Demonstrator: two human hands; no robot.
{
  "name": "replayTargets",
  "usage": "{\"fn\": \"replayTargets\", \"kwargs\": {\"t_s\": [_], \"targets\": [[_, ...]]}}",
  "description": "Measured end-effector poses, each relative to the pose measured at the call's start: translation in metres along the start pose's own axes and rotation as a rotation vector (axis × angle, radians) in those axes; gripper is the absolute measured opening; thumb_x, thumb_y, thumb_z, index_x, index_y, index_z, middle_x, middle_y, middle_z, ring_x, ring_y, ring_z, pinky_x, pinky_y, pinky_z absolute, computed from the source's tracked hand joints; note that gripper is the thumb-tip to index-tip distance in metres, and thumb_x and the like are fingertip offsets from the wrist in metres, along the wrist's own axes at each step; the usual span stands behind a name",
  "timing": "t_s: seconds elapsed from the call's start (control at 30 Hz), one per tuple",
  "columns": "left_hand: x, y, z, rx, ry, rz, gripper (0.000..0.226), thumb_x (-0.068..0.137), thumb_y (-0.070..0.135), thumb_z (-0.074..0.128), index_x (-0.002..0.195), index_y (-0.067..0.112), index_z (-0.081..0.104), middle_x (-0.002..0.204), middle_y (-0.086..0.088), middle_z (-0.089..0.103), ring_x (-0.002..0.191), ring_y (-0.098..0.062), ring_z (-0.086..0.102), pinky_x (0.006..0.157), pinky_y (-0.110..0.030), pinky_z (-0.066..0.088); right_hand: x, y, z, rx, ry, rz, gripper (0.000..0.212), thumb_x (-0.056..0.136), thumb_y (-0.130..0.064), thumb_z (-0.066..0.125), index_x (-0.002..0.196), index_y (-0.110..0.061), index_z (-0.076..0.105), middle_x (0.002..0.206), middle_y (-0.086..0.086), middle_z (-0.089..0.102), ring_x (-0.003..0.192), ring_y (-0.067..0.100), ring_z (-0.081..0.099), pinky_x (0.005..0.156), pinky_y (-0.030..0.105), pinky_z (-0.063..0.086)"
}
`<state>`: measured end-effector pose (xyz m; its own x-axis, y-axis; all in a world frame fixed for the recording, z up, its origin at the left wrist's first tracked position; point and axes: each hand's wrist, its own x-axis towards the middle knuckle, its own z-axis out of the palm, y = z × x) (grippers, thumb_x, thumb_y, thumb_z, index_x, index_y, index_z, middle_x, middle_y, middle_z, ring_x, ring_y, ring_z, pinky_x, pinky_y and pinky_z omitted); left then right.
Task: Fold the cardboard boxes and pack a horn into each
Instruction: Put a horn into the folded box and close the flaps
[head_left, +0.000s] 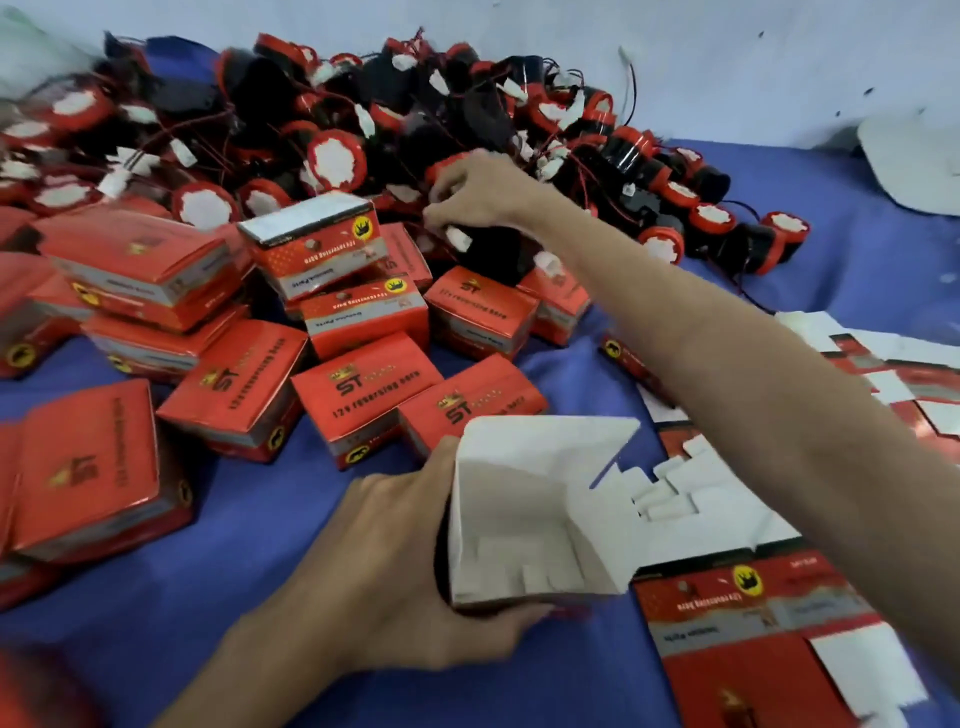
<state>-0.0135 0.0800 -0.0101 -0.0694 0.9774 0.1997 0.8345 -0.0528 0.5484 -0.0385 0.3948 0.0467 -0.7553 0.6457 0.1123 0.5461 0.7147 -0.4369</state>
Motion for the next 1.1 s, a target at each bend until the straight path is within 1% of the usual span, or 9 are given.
{"fn": "replayTargets", "kwargs": {"t_s": [0.17, 0.27, 0.43, 0.57, 0.67, 0.73, 0.83, 0.97, 1.1], "targets": [[0.0, 0.001, 0.0, -0.046, 0.121, 0.056, 0.094, 0.056, 0.074, 0.059, 0.138, 0.034, 0.033, 0.102, 0.018, 0.068, 0.086, -0.011, 0.067, 0.067, -0.031, 0.054, -0.072, 0.027, -0.033, -0.019, 0.025, 0.058, 0.028, 0.073, -0.022, 0.072, 0.101, -0.018, 0.075, 0.085, 0.0, 0.07, 0.077, 0.006, 0.061, 0.059, 0.005, 0.039], [0.003, 0.003, 0.003, -0.106, 0.142, 0.033, 0.098, 0.053, 0.075, 0.057, 0.139, 0.031, 0.034, 0.105, 0.015, 0.068, 0.094, -0.015, 0.067, 0.076, -0.038, 0.055, -0.116, 0.034, -0.054, 0.075, 0.01, 0.082, 0.024, 0.073, -0.017, 0.07, 0.096, -0.021, 0.077, 0.068, -0.004, 0.064, 0.048, -0.003, 0.049, 0.047, 0.007, 0.035], [0.013, -0.001, 0.007, -0.113, 0.223, -0.035, 0.1, 0.05, 0.075, 0.057, 0.136, 0.028, 0.037, 0.115, 0.008, 0.067, 0.106, -0.021, 0.063, 0.083, -0.038, 0.051, -0.191, 0.032, -0.093, 0.225, 0.096, 0.06, 0.033, 0.079, -0.005, 0.064, 0.079, -0.036, 0.074, 0.061, -0.019, 0.066, 0.053, -0.007, 0.051, 0.054, 0.003, 0.039], [0.022, -0.013, 0.007, -0.264, 0.341, -0.154, 0.086, 0.054, 0.067, 0.077, 0.124, 0.03, 0.044, 0.118, 0.016, 0.063, 0.108, -0.011, 0.057, 0.078, -0.023, 0.04, -0.244, 0.03, -0.096, 0.104, -0.025, 0.002, 0.04, 0.078, -0.004, 0.07, 0.075, -0.043, 0.074, 0.094, -0.004, 0.072, 0.085, 0.007, 0.061, 0.081, 0.021, 0.048], [0.024, -0.019, 0.009, -0.291, 0.329, -0.148, 0.08, 0.057, 0.064, 0.077, 0.121, 0.034, 0.04, 0.121, 0.02, 0.057, 0.114, -0.013, 0.057, 0.084, -0.029, 0.044, -0.26, 0.036, -0.083, -0.179, 0.057, -0.088, 0.021, 0.083, 0.002, 0.067, 0.084, -0.016, 0.078, 0.127, 0.017, 0.06, 0.124, 0.024, 0.051, 0.096, 0.028, 0.041], [0.022, -0.019, 0.009, -0.318, 0.302, -0.093, 0.085, 0.057, 0.068, 0.071, 0.127, 0.041, 0.031, 0.127, 0.025, 0.052, 0.118, -0.007, 0.053, 0.09, -0.032, 0.047, -0.262, 0.041, -0.079, -0.371, 0.157, -0.129, 0.018, 0.085, 0.005, 0.063, 0.083, -0.007, 0.076, 0.136, 0.023, 0.05, 0.132, 0.031, 0.042, 0.091, 0.039, 0.046], [0.018, -0.019, 0.009, -0.44, 0.305, 0.012, 0.092, 0.061, 0.062, 0.073, 0.13, 0.054, 0.013, 0.132, 0.04, 0.037, 0.123, 0.005, 0.046, 0.094, -0.022, 0.043, -0.265, 0.042, -0.082, -0.459, 0.187, -0.04, 0.015, 0.091, -0.009, 0.058, 0.088, -0.008, 0.072, 0.137, 0.01, 0.052, 0.119, 0.033, 0.054, 0.081, 0.049, 0.05], [0.017, -0.019, 0.012, -0.521, 0.428, 0.132, 0.083, 0.075, 0.047, 0.07, 0.13, 0.053, 0.008, 0.134, 0.033, 0.03, 0.119, 0.008, 0.046, 0.091, -0.01, 0.042, -0.264, 0.012, -0.082, -0.229, 0.32, -0.113, 0.024, 0.088, -0.033, 0.062, 0.096, -0.011, 0.067, 0.089, 0.003, 0.07, 0.076, 0.02, 0.064, 0.074, 0.028, 0.051], [0.018, -0.015, 0.013, -0.436, 0.555, 0.266, 0.056, 0.086, 0.017, 0.057, 0.128, 0.022, 0.021, 0.135, 0.035, 0.027, 0.113, 0.015, 0.046, 0.084, -0.01, 0.048, -0.226, -0.021, -0.049, -0.319, 0.202, 0.057, 0.068, 0.079, -0.067, 0.051, 0.133, -0.025, 0.046, 0.111, 0.007, 0.065, 0.101, 0.027, 0.062, 0.085, 0.039, 0.047]]}}
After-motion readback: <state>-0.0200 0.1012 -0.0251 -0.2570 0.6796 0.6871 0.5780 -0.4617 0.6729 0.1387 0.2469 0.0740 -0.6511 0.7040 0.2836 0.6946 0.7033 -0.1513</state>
